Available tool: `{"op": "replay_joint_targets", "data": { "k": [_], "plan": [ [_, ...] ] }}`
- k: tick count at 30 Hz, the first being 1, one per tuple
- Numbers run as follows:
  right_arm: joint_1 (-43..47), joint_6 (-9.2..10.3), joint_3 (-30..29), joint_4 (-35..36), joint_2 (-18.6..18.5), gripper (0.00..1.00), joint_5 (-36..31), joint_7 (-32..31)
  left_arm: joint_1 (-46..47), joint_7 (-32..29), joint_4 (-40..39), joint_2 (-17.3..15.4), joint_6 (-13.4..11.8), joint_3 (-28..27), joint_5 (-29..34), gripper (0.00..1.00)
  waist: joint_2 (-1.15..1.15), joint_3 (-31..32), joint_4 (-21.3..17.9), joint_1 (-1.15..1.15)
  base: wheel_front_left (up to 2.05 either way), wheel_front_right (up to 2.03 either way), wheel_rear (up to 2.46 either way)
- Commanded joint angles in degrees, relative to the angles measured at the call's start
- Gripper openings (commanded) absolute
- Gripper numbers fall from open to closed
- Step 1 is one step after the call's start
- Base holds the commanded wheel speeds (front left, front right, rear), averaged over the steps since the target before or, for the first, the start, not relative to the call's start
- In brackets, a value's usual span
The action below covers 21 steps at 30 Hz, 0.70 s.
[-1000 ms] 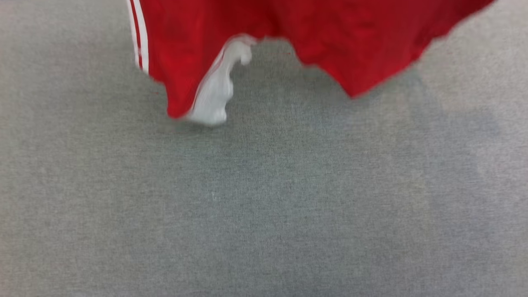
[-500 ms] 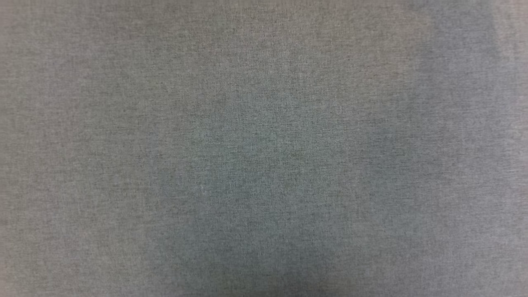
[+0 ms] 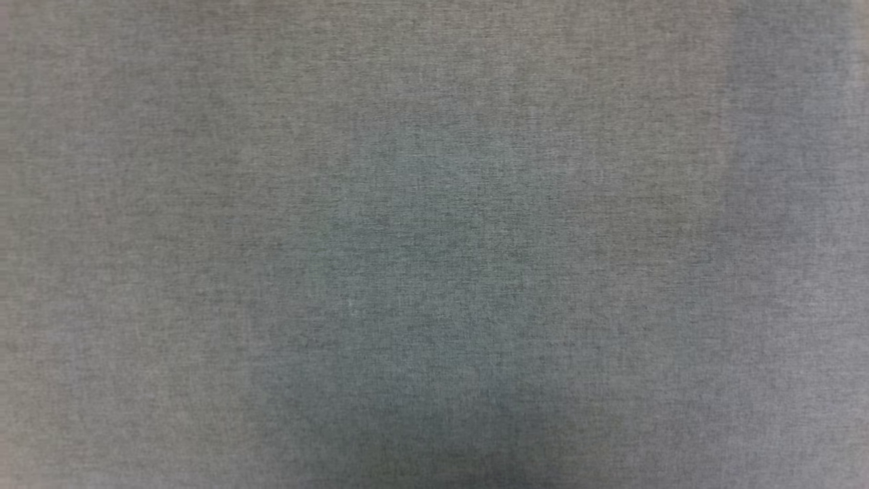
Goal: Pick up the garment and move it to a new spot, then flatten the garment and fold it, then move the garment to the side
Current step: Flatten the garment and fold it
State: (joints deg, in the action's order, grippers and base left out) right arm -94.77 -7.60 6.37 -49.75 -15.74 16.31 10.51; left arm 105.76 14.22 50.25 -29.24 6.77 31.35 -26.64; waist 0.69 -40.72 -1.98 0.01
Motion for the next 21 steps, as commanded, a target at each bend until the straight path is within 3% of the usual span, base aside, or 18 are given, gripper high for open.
{"op": "replay_joint_targets", "data": {
  "k": [1,7,11,21],
  "plan": [
    [2.6,0.11,0.9,-0.8,0.7,0.0,0.8,1.0,-3.5,0.6,0.1,0.7,0.1,0.0,-0.6,0.0,-0.69,0.8,0.7,-0.01,0.0,0.0,0.0],
    [10.9,0.11,6.3,-1.3,2.7,0.0,5.4,3.4,-18.6,0.8,-6.3,2.9,0.3,-1.1,-1.5,0.0,-0.69,4.8,1.6,-0.01,0.0,0.0,0.0],
    [19.0,0.11,12.0,0.6,2.0,0.0,9.5,3.9,-30.6,0.8,-11.6,3.7,-0.1,-2.5,-2.0,0.0,-0.69,9.0,2.3,-0.01,0.0,0.0,0.0],
    [41.6,0.11,22.9,5.6,-6.0,0.0,21.4,3.0,-59.7,-0.4,-19.6,3.5,-1.6,-1.0,-4.2,0.0,-0.69,21.4,4.4,-0.01,0.0,0.0,0.0]
  ]
}}
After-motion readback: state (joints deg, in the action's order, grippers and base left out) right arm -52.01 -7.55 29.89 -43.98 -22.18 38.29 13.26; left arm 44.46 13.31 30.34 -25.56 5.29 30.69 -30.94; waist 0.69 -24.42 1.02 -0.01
